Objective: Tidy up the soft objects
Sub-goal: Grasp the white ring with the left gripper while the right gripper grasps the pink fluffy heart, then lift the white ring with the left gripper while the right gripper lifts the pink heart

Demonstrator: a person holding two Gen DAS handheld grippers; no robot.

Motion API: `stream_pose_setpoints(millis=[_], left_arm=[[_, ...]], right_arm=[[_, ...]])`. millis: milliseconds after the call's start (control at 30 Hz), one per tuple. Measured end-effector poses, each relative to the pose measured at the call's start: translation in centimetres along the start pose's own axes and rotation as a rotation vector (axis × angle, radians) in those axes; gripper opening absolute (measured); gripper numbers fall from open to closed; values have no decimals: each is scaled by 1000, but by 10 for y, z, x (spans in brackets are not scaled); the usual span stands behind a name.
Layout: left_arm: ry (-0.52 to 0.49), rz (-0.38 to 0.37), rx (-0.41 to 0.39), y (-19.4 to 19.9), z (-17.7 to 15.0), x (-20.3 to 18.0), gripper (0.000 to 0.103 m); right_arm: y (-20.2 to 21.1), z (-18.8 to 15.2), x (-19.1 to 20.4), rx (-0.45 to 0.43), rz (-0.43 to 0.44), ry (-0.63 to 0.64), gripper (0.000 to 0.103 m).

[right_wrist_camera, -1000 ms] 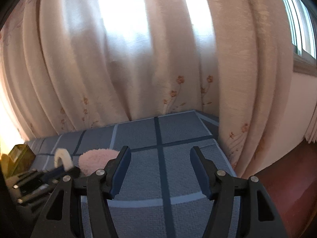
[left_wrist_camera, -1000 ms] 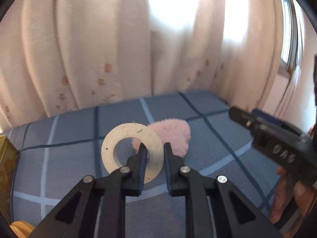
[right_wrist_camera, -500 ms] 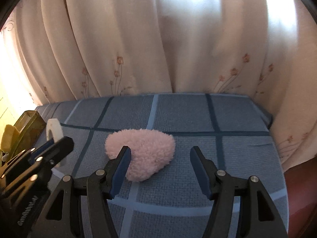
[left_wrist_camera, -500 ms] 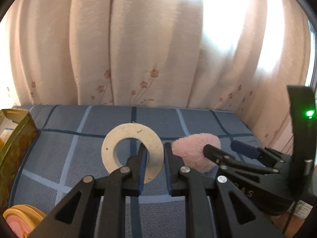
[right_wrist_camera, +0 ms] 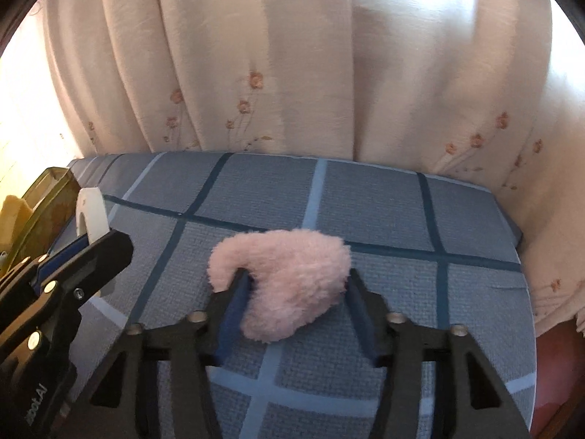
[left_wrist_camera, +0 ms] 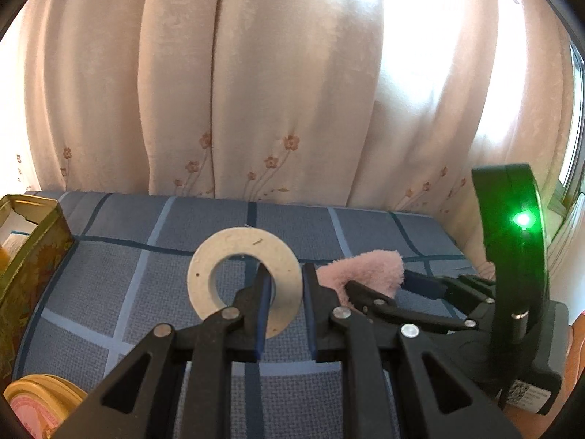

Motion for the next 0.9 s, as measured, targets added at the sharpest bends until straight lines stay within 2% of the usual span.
stream_pose_setpoints(millis=[100,200,400,500,800,900], left_arm=[[1,-11,6,1,-1,-1,15],[10,-19,7,2,0,1,15],[16,-29,8,5,1,6,15],[6,-34,-7,9,1,5,15],[-160,-20,-165,42,-7,-18,15],[-169,-23,-173,43,-5,-18,15]], right_arm=[[-2,2,5,-7,14,16,30],[3,5,10,-33,-7,41,23],[26,9,12,-137,-89,61,22],[42,8,7,-193,-97,34,22],[74,0,8,-321,-100,-22,22],[74,-2,8,-319,-85,-39,22]])
Point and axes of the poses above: each gripper's, at about its wrist camera, not at the fingertips, and y roughly against the way its jaws point, x to its left, z to its top, the point moved 6 cm from there along -y, roughly the way its jaws point, and after that the axes turned 13 degrees about y, right-handed, at the moved point
